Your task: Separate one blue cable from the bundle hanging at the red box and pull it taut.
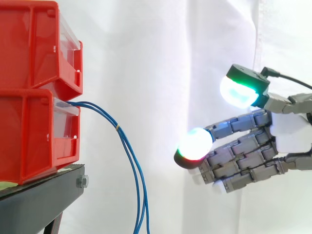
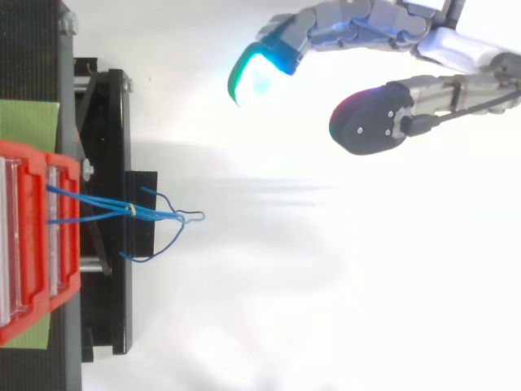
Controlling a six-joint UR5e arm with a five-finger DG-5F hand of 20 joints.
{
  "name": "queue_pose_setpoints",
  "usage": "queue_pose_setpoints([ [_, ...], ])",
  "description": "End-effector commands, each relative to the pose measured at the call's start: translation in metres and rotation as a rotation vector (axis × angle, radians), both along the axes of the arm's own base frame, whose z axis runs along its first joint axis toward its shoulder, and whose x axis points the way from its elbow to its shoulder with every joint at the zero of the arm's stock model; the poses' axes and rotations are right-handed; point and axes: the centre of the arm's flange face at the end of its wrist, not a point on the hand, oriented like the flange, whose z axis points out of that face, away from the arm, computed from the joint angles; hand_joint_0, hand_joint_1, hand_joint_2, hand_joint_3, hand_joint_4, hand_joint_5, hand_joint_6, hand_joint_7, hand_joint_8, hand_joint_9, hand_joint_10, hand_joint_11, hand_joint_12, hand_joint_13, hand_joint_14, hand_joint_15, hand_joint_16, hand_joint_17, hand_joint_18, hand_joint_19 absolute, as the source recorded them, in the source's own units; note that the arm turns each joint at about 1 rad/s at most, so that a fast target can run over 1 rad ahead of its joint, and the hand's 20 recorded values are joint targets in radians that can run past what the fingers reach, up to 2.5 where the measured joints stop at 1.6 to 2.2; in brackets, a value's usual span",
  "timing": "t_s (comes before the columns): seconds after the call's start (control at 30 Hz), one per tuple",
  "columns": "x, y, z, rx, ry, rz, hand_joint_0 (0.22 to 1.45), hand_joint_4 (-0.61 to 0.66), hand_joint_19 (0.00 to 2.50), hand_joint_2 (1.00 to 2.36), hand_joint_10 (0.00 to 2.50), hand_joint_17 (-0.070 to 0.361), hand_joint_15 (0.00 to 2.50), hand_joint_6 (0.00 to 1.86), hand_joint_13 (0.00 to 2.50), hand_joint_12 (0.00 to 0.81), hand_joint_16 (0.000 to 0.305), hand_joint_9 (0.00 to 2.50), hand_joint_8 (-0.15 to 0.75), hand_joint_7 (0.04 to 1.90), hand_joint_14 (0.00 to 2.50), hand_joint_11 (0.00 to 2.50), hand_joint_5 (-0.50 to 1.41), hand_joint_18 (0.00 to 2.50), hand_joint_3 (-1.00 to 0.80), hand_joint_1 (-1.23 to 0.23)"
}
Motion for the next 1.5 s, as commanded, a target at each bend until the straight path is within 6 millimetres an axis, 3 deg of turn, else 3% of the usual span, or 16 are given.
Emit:
queue_pose_setpoints([
  [0.0, 0.004, 0.000, 0.003, -0.007, -0.026, -0.008, 0.54, 0.25, 0.23, 1.00, 0.00, 0.122, 0.06, 0.50, 0.21, 0.369, 0.054, 0.30, 0.302, 0.81, 0.00, 0.05, -0.23, 0.17, -0.50, -0.47],
  [0.2, 0.009, 0.004, 0.009, -0.040, -0.071, -0.043, 0.53, 0.25, 0.22, 1.00, 0.00, 0.120, 0.05, 0.50, 0.22, 0.369, 0.053, 0.30, 0.300, 0.81, 0.00, 0.05, -0.23, 0.19, -0.50, -0.56],
  [0.5, 0.013, 0.023, 0.011, -0.043, -0.097, -0.094, 0.53, 0.24, 0.02, 1.00, 0.00, 0.091, 0.00, 0.50, 0.18, 0.327, 0.041, 0.23, 0.285, 0.80, 0.00, 0.00, -0.23, 0.10, -0.50, -0.71],
  [0.83, 0.015, 0.044, 0.011, -0.045, -0.100, -0.128, 0.53, 0.25, 0.04, 1.00, 0.00, 0.090, 0.00, 0.50, 0.19, 0.324, 0.040, 0.23, 0.283, 0.80, 0.00, 0.00, -0.23, 0.10, -0.50, -0.71],
  [0.87, 0.020, 0.046, -0.004, -0.044, -0.083, -0.125, 0.53, 0.25, 0.04, 1.00, 0.00, 0.090, 0.00, 0.50, 0.19, 0.323, 0.040, 0.23, 0.283, 0.80, 0.00, 0.00, -0.23, 0.10, -0.50, -0.71],
  [1.07, 0.049, 0.048, -0.040, 0.073, -0.081, -0.082, 0.53, 0.26, 0.04, 1.00, 0.00, 0.090, 0.00, 0.50, 0.20, 0.324, 0.040, 0.25, 0.288, 0.80, 0.00, 0.00, -0.23, 0.11, -0.50, -0.69],
  [1.13, 0.055, 0.050, -0.044, 0.135, -0.065, -0.045, 0.52, 0.27, 0.04, 1.00, 0.00, 0.090, 0.01, 0.50, 0.20, 0.326, 0.040, 0.27, 0.296, 0.80, 0.00, 0.00, -0.22, 0.12, -0.50, -0.67],
  [1.3, 0.057, 0.047, -0.047, 0.093, -0.062, -0.064, 0.52, 0.29, 0.06, 1.00, 0.00, 0.090, 0.01, 0.50, 0.22, 0.327, 0.040, 0.33, 0.308, 0.82, 0.00, 0.03, -0.21, 0.14, -0.50, -0.66],
  [1.43, 0.074, 0.046, -0.078, 0.115, -0.068, -0.060, 0.52, 0.31, 0.07, 1.00, 0.00, 0.091, 0.02, 0.50, 0.24, 0.330, 0.041, 0.36, 0.313, 0.82, 0.00, 0.06, -0.20, 0.16, -0.50, -0.65],
  [1.47, 0.087, 0.045, -0.092, 0.164, -0.079, -0.050, 0.52, 0.31, 0.07, 1.00, 0.00, 0.092, 0.02, 0.50, 0.25, 0.330, 0.041, 0.36, 0.314, 0.83, 0.00, 0.06, -0.19, 0.16, -0.50, -0.65],
])
